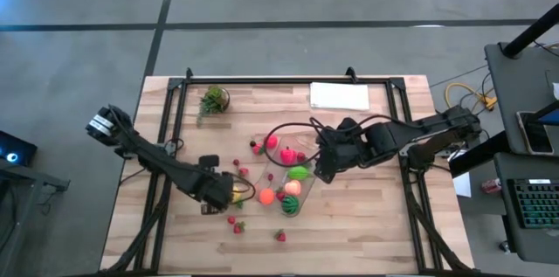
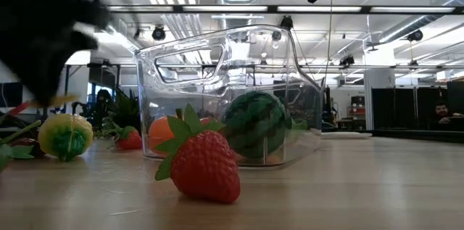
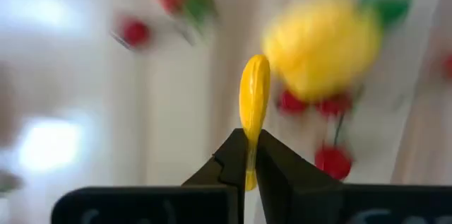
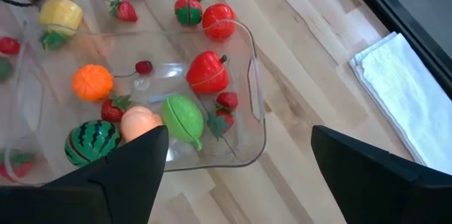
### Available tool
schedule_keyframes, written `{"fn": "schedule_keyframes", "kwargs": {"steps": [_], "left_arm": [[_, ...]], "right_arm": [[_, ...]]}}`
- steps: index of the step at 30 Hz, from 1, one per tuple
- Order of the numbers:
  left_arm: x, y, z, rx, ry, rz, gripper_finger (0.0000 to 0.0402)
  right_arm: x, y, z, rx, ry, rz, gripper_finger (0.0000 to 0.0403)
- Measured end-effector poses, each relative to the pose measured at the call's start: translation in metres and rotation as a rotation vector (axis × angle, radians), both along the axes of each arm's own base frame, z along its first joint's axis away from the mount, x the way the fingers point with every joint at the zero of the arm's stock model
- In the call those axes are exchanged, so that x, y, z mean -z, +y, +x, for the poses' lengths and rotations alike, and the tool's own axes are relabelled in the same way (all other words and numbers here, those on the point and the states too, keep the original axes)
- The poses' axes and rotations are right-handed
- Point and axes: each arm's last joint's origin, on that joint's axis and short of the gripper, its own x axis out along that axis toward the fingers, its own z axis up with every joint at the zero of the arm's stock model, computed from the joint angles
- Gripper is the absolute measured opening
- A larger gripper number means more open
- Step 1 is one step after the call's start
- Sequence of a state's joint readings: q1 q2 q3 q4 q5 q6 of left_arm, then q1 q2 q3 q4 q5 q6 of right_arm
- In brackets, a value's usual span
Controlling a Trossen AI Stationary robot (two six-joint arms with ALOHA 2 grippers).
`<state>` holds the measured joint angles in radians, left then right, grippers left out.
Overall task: Pick and placing Produce into tupperware
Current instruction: Put the yellow corn into the transparent bin, then put the red cherry into the transparent bin
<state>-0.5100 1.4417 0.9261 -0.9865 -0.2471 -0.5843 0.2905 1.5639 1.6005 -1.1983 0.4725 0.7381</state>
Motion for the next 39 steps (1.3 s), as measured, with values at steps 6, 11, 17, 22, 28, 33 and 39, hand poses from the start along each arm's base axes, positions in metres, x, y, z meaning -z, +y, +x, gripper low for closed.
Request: {"fn": "schedule_keyframes", "kwargs": {"steps": [6,11,17,22,28,33,39], "left_arm": [[-0.063,0.009,0.014,-0.072,-0.281,0.011,0.0004],[-0.092,0.013,0.039,-0.022,-0.496,-0.105,0.0004],[-0.089,0.021,0.084,0.022,-0.639,-0.205,0.0004],[-0.072,0.035,0.104,-0.037,-0.591,-0.172,0.0004],[-0.052,0.033,0.115,-0.113,-0.543,-0.218,0.0037],[-0.047,0.033,0.121,-0.243,-0.570,-0.250,0.0114],[-0.059,0.036,0.111,-0.257,-0.578,-0.255,0.0210]], "right_arm": [[-0.004,0.000,-0.003,0.009,-0.023,0.014,0.0345],[-0.010,0.003,-0.010,0.015,-0.055,0.037,0.0341],[-0.023,0.007,-0.024,0.064,-0.133,0.078,0.0342],[-0.039,0.010,-0.047,0.161,-0.256,0.081,0.0340],[-0.055,0.014,-0.075,0.214,-0.352,0.106,0.0348],[-0.059,0.015,-0.087,0.222,-0.371,0.104,0.0354],[-0.055,0.014,-0.088,0.229,-0.331,0.075,0.0354]]}}
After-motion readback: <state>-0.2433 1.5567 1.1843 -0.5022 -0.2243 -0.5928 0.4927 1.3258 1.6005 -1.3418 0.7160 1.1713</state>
